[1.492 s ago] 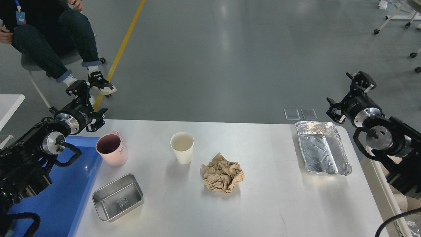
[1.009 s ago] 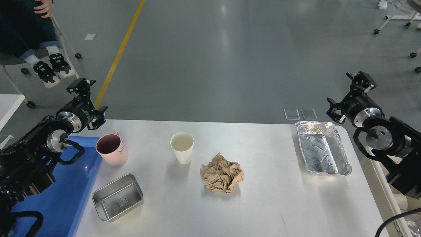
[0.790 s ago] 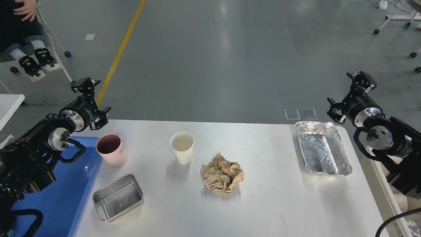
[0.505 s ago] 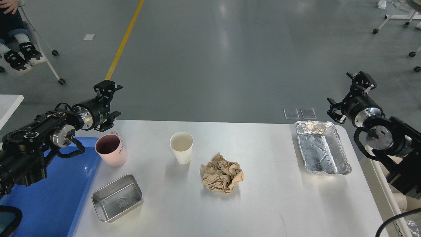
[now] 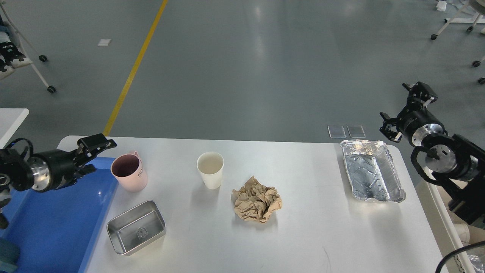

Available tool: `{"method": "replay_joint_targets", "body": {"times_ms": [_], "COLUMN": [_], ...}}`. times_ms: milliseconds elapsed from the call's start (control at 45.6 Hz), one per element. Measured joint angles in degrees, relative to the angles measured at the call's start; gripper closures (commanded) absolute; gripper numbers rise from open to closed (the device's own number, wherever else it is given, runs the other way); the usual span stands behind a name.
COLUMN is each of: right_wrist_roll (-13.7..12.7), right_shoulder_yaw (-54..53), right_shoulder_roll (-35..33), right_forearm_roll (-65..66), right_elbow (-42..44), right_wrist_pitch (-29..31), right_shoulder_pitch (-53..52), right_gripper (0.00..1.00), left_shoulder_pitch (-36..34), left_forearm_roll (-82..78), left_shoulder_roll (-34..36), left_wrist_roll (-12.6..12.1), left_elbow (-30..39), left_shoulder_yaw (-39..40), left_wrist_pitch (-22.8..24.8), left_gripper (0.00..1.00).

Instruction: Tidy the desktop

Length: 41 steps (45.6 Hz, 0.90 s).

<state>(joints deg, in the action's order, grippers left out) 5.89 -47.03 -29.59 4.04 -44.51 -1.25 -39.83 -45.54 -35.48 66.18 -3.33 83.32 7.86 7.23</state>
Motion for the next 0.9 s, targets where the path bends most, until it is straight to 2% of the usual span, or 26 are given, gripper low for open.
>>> {"method": "replay_joint_targets", "body": {"times_ms": [176, 241, 417, 636, 724, 899], "right_wrist_roll": [0.00, 0.00, 0.00, 0.00, 0.00, 0.00], "right_shoulder_yaw": [0.00, 0.00, 0.01, 0.01, -0.02, -0.08], "right_shoulder_roll": [-0.59, -0.62, -0.71, -0.74, -0.74, -0.68], "right_forearm_roll": [0.00, 0.00, 0.00, 0.00, 0.00, 0.00], "right_elbow": [0.16, 0.17, 0.17, 0.12, 0.07, 0.04], "right_wrist_pitch": [0.24, 0.28, 0.28, 0.28, 0.28, 0.28], "right_shoulder_pitch": [0.01, 0.01, 0.02, 0.09, 0.09, -0.03], "right_gripper": [0.00, 0.00, 0.00, 0.00, 0.00, 0.00], "left_shoulder_pitch": [3.26, 3.79, 4.04, 3.98, 3.90, 3.75], "left_forearm_roll": [-3.87, -4.59, -8.91, -12.14, -12.81, -13.06], "left_shoulder_roll": [13.69, 18.67, 30.25, 40.25, 42.49, 44.41], "left_wrist_roll": [0.07, 1.05, 7.26, 15.76, 17.19, 18.31], "left_elbow": [7.05, 9.10, 12.85, 13.19, 13.19, 12.77], "left_shoulder_yaw": [-0.38, -0.38, -0.28, -0.27, -0.27, -0.27], "left_wrist_pitch": [1.84, 3.72, 8.75, 14.09, 14.86, 15.88], "left_gripper": [0.00, 0.00, 0.00, 0.00, 0.00, 0.00]}}
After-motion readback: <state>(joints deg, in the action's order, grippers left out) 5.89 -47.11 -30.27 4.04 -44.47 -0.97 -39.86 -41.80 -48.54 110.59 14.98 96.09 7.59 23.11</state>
